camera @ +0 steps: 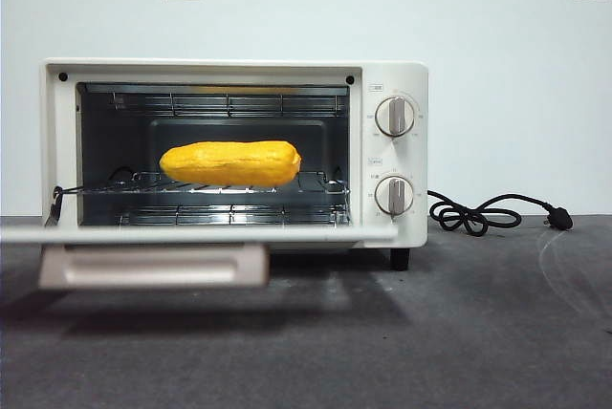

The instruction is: Take the corn from the table,put the corn in the oven

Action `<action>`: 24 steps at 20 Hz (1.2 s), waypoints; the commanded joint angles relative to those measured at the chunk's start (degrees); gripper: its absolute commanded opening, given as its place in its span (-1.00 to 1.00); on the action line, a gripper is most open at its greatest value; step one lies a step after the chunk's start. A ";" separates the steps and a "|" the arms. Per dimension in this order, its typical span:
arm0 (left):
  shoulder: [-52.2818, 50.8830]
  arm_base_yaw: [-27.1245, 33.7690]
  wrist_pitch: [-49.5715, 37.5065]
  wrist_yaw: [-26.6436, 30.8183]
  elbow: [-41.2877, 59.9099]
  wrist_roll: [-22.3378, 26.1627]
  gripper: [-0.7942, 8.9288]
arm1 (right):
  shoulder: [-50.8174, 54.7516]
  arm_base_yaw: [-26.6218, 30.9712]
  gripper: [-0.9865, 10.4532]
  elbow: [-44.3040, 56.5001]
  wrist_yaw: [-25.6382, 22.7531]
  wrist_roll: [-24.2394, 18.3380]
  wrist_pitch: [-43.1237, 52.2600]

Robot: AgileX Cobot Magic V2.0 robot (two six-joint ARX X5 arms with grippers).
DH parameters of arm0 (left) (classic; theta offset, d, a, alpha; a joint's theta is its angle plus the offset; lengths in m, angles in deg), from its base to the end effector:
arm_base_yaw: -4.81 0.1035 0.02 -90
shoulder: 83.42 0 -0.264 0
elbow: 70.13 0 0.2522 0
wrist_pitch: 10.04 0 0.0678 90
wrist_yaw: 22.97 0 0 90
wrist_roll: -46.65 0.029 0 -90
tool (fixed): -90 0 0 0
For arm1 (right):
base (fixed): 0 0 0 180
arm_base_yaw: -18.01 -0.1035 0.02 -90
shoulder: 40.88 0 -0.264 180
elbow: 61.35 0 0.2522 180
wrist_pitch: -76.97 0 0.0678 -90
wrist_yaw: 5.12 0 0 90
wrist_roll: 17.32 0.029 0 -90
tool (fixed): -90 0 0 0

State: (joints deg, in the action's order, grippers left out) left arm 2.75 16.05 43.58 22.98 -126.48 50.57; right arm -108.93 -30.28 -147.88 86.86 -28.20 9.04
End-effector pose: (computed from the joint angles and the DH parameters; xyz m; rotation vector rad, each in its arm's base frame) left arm 0.2308 0.0253 0.1534 -0.6265 1.2834 -0.5091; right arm 0.1479 0.1675 0.3548 -0.5178 0.7419 0.9010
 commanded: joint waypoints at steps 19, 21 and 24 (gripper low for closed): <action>0.17 0.50 1.77 -4.39 -23.96 0.26 -0.85 | 0.09 0.04 -0.85 -0.24 0.17 1.75 0.17; 0.17 0.50 1.55 -4.35 -25.88 0.07 -0.85 | 0.09 0.04 -0.85 -0.24 0.17 1.75 0.17; 0.17 0.50 0.79 -4.31 -27.06 -0.96 -0.85 | 0.09 0.04 -0.85 -0.24 0.15 1.73 0.20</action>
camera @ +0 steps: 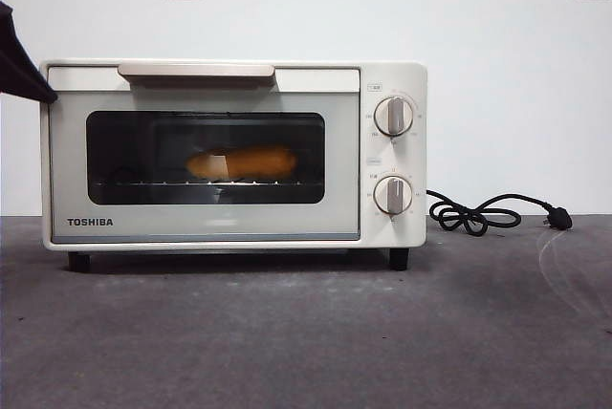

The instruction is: Take the corn from the table,put the corn in the oven

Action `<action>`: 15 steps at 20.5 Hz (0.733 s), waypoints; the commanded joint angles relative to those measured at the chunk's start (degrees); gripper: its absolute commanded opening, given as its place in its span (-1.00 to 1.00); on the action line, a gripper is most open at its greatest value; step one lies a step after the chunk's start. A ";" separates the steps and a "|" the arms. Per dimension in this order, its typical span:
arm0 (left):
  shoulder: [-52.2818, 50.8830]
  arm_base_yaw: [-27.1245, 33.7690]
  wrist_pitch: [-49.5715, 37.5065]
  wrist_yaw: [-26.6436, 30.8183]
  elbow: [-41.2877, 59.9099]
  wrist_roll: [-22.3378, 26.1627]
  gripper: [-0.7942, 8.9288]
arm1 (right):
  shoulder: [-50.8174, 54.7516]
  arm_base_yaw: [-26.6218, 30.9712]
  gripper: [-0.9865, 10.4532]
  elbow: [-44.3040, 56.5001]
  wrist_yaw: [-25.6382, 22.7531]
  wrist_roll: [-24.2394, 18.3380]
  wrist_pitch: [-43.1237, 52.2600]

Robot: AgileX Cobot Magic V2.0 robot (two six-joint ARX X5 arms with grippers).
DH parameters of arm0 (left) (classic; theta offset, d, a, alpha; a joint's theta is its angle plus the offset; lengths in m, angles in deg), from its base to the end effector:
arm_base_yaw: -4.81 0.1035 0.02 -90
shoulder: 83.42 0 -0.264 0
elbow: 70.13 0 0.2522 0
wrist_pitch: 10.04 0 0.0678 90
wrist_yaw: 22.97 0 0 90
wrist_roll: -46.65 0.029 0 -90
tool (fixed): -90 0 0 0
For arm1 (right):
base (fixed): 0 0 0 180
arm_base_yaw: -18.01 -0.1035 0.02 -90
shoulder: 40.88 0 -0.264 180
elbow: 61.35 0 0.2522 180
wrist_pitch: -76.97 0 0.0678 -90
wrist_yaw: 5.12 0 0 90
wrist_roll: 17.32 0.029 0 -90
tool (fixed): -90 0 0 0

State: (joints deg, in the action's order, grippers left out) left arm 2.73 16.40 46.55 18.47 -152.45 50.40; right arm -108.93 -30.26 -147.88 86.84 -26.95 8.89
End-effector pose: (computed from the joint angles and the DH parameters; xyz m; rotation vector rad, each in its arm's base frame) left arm 0.2952 0.0383 0.2744 -0.4783 0.9052 -0.6118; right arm 0.1479 0.1673 0.3546 -0.4996 0.7535 0.8913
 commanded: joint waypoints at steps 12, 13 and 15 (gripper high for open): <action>0.20 0.92 -1.75 2.08 -1.38 -0.74 -0.85 | 0.09 0.02 -0.85 -0.24 0.17 0.50 0.31; 0.20 0.92 -1.03 2.08 -1.38 -0.72 -0.85 | 0.09 0.02 -0.85 -0.24 0.17 0.50 0.31; 0.20 0.90 0.52 2.10 -1.38 -0.44 -0.85 | 0.09 0.02 -0.85 -0.24 0.17 0.48 0.33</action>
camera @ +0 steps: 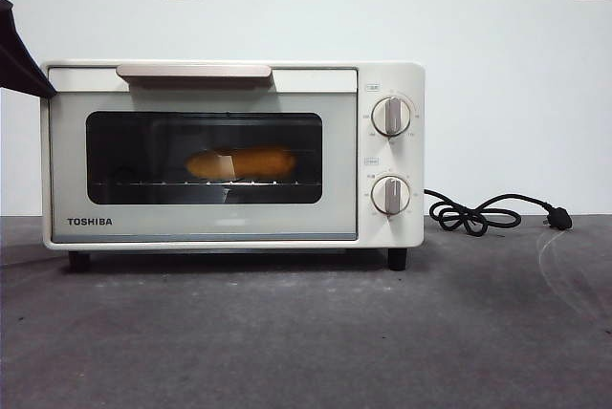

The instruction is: Take the corn from the table,put the corn in the oven

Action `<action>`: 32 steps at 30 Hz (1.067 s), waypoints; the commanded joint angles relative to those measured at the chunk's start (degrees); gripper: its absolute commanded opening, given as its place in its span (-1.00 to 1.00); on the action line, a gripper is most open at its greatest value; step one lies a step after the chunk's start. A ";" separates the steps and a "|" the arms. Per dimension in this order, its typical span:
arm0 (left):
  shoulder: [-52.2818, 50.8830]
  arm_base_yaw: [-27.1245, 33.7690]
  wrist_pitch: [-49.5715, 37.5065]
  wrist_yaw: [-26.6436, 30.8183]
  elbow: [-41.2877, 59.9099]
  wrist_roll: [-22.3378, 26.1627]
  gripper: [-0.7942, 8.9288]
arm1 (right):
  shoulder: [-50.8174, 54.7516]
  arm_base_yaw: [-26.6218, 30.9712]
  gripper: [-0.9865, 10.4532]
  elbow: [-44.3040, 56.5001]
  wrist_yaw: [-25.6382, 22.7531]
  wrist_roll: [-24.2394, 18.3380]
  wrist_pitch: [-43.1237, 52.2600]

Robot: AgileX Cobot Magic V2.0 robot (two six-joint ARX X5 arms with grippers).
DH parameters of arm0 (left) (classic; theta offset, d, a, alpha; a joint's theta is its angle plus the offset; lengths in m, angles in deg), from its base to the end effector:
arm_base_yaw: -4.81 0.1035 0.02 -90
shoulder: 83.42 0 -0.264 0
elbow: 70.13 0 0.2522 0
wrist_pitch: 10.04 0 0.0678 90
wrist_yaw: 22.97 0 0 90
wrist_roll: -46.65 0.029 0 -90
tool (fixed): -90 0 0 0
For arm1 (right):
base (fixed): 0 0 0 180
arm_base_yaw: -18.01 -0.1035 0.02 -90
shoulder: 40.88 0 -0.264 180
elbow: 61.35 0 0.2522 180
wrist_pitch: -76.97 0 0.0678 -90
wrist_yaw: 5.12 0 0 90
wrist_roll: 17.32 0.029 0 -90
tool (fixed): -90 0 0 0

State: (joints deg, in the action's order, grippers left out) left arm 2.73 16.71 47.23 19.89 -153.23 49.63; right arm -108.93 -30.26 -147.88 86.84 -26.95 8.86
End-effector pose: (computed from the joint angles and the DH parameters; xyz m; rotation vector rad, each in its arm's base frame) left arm 0.2954 0.0405 0.2774 -0.4795 0.9127 -0.5792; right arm 0.1478 0.1672 0.3546 -0.4998 0.7540 0.8912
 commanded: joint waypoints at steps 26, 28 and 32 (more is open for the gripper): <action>-23.56 -12.17 10.27 11.56 -0.59 1.42 -0.85 | 0.09 0.02 -0.85 -0.24 -0.55 0.42 2.56; -26.73 -14.19 10.32 15.15 -0.59 0.11 -0.85 | 0.09 0.02 -0.85 -0.24 -1.36 0.39 2.58; -32.24 -17.90 10.51 21.38 -0.57 -2.58 -0.85 | 0.07 0.02 -0.85 -0.24 -3.08 0.44 2.58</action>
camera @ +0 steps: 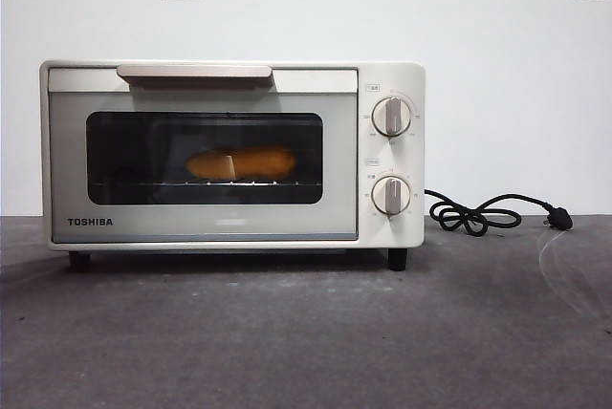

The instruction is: Take the corn from the table,put the corn in the oven

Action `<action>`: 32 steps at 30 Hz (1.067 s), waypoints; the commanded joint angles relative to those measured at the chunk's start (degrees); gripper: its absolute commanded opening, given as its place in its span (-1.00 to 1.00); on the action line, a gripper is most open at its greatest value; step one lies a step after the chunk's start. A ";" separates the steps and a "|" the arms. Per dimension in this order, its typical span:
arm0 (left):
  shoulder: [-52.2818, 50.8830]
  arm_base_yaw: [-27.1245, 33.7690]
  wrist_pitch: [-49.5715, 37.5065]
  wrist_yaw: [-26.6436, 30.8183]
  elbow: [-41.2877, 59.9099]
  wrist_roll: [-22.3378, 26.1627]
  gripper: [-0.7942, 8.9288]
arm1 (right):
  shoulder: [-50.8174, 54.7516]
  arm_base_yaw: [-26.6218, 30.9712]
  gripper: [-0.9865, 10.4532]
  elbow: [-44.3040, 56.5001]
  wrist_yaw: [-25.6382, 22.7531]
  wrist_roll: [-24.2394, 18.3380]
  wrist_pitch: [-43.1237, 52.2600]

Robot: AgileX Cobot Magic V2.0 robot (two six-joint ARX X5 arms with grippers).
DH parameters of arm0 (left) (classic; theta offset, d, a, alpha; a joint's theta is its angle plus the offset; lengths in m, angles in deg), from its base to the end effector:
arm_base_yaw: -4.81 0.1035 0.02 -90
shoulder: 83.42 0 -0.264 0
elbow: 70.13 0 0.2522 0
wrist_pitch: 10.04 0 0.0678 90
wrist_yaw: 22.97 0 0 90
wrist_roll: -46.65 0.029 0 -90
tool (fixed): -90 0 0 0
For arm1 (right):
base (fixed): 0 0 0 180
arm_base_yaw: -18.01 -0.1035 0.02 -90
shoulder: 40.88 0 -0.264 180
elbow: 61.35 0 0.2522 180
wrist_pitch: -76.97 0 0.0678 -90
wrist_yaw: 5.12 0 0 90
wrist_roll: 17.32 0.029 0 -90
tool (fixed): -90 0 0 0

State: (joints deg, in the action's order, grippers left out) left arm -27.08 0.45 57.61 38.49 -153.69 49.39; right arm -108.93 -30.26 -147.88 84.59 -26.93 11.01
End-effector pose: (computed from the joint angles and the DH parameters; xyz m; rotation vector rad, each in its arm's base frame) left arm 0.1674 -0.0267 0.3781 -0.1051 0.6855 -0.5662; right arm 0.1505 0.1685 0.3570 -0.5005 0.7124 0.8553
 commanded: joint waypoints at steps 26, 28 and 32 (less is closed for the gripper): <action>-7.78 -8.33 4.28 16.57 -0.09 -7.85 -0.84 | 0.07 0.02 -0.85 -0.24 -3.80 0.46 2.56; -6.25 -8.33 3.85 16.57 -0.09 -7.85 -0.84 | 0.09 0.02 -0.85 -0.24 -3.78 0.46 2.56; -2.47 -8.33 3.10 16.57 -0.09 -7.85 -0.84 | 0.09 0.02 -0.85 -0.24 -3.78 0.46 2.56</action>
State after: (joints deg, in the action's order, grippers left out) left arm -29.88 -7.75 61.17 54.91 -153.71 42.05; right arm -108.93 -30.26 -147.88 80.81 -26.95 13.13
